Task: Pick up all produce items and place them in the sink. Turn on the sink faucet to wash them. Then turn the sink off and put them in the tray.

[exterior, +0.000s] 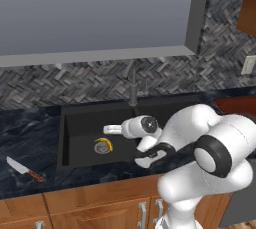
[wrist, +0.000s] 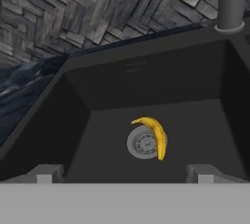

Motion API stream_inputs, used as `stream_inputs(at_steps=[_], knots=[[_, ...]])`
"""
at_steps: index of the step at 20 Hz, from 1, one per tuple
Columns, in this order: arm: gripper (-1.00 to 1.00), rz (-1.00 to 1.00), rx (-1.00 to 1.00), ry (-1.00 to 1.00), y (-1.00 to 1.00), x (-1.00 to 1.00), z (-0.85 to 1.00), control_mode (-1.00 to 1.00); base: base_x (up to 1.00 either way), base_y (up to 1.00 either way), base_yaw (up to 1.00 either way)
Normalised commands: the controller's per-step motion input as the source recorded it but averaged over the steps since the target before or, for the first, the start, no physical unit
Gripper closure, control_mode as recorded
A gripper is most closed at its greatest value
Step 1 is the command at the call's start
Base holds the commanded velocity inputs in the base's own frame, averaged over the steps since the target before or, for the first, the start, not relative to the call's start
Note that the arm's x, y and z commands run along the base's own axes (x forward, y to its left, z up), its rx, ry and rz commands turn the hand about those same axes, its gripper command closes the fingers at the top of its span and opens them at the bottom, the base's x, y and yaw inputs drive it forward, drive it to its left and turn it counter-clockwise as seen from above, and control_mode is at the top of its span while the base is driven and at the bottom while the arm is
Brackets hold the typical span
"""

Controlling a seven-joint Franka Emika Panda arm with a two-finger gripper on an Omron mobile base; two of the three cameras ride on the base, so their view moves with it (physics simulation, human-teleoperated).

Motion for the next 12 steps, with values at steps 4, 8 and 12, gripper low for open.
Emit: stream_inputs(at_steps=[4, 8, 12], knots=[[-1.00, 0.00, 0.00, 0.05, 0.24, 0.21, 1.00, -1.00, 0.00, 0.00, 0.00], [-1.00, 0.00, -0.01, 0.04, 0.05, 0.13, 1.00, -1.00, 0.00, 0.00, 0.00], [-1.00, 0.00, -0.05, 0.04, -0.04, 0.00, 1.00, -1.00, 0.00, 0.00, 0.00]])
